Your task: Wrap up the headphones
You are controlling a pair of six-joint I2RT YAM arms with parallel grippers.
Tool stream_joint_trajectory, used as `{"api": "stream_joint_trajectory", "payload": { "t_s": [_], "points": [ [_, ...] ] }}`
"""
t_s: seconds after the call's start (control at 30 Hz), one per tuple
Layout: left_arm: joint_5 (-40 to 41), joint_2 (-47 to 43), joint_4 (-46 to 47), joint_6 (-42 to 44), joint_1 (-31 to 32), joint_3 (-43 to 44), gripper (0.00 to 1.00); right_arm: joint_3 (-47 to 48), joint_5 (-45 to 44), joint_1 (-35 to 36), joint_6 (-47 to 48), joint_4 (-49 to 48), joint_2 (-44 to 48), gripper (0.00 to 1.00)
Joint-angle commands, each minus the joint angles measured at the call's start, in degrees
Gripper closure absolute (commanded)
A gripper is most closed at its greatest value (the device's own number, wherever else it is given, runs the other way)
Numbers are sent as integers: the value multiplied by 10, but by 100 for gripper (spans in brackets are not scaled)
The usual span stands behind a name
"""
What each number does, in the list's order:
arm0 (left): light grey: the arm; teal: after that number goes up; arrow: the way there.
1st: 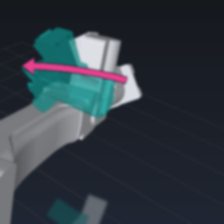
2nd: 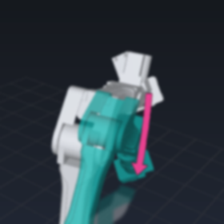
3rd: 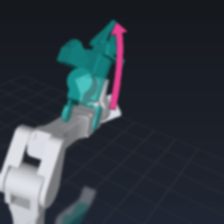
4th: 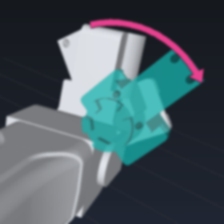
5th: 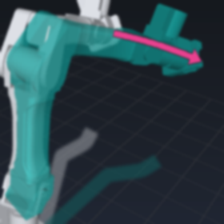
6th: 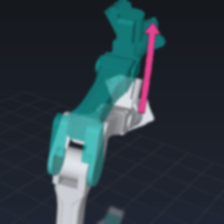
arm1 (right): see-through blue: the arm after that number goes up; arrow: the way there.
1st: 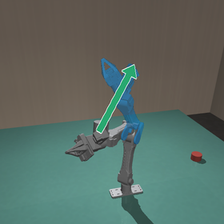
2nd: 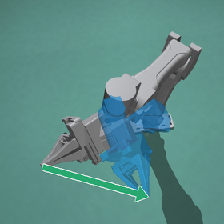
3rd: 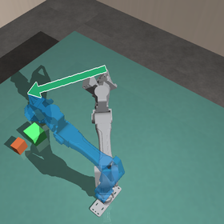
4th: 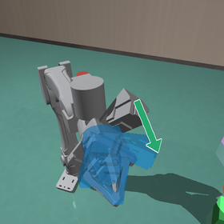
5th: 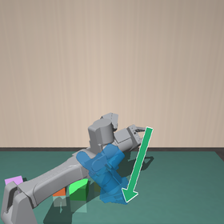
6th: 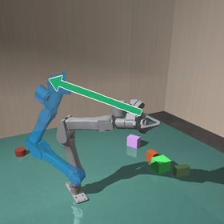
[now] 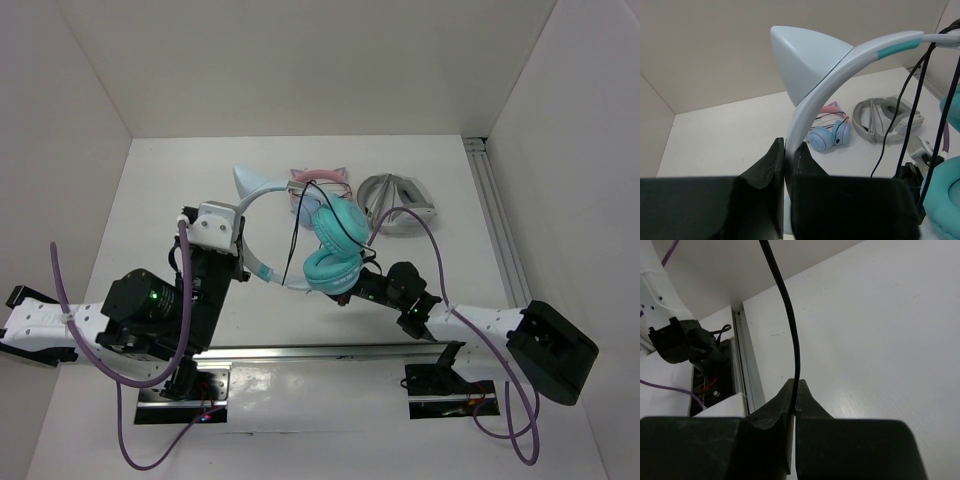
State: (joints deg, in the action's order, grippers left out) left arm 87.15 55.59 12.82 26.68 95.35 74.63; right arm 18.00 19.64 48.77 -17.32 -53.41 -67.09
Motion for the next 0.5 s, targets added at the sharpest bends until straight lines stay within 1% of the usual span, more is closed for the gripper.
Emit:
{"api": "stream_joint_trajectory", "payload": {
  "t_s": [0.0, 0.07, 0.1, 0.17, 0.2, 0.23, 0.3, 0.33, 0.4, 0.43, 0.47],
  "points": [
    [39, -13, 48, -37, 2, 10, 100, 5, -9, 10, -2, -33, -9, 100],
    [39, -13, 15, -59, 2, 10, 100, 5, -16, 24, -2, -20, -15, 100],
    [39, -13, -1, -94, -9, 15, 100, 5, -42, 45, 7, 3, -15, 100],
    [39, -20, -22, -123, -37, 9, 100, -4, -87, 75, 14, 20, -5, 100],
    [39, -28, -11, -130, -47, -10, 100, -11, -147, 117, 14, 25, 5, 100],
    [39, -36, 0, -130, -57, -21, 100, -20, -186, 144, 14, 38, 33, 100],
    [39, -56, 19, -135, -82, -40, 100, -26, -270, 195, 14, 68, 57, 100],
    [39, -56, 26, -147, -89, -47, 100, -26, -355, 240, 6, 84, 68, 100],
    [39, -63, 9, -170, -96, -55, 100, -26, -425, 278, -3, 121, 80, 100],
    [39, -63, -2, -191, -96, -55, 100, -17, -485, 311, -10, 133, 80, 100],
    [39, -58, -18, -202, -96, -55, 100, -4, -511, 327, -10, 150, 80, 100]
  ]
}}
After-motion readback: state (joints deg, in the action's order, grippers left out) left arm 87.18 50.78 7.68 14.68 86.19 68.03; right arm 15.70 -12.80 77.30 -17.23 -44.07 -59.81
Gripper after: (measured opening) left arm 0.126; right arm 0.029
